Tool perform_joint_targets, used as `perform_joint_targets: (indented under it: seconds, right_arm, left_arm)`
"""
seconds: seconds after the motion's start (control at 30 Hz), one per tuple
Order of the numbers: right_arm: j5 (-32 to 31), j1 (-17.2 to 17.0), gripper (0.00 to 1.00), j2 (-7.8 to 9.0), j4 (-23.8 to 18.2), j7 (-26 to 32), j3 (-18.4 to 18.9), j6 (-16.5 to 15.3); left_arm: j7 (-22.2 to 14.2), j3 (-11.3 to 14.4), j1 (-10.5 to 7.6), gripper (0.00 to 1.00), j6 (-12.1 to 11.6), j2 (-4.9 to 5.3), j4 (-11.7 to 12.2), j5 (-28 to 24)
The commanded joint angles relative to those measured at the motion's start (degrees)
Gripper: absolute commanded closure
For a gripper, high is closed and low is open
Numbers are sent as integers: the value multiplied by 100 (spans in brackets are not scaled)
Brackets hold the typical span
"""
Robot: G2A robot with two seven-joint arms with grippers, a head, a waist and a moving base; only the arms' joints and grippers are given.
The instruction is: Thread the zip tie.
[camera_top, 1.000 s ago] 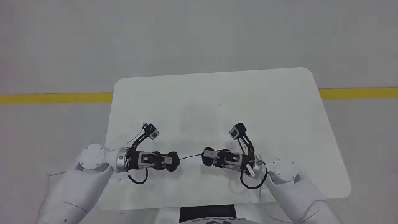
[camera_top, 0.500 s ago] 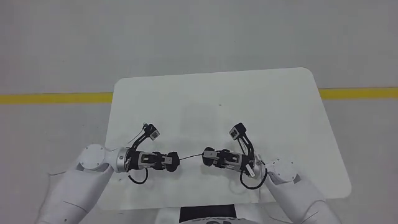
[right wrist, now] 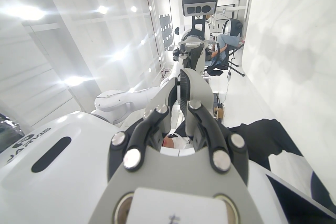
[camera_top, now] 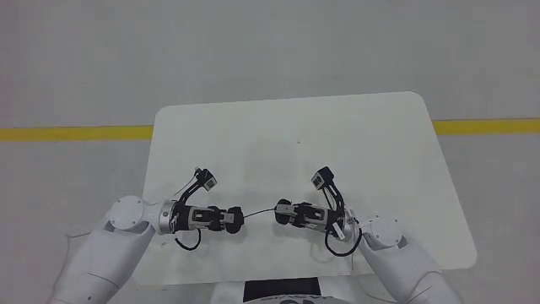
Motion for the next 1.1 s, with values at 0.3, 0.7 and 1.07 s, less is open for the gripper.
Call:
perform_joint_targets:
  seconds: [0.3,0.7,1.07]
  right_arm:
    - [122,-61,100,-20,17,-254,114,0]
    - [122,-78,100,-33,24,-362,165,0]
    - [284,-59,100,-64,-217,-276,-58,0]
  left_arm:
    - [3,7,-15,0,0,6,-30,-89]
    - [3,7,-15,0,0,6,-30,-89]
    - [-126,339,-280,0,0,-95,177,-574]
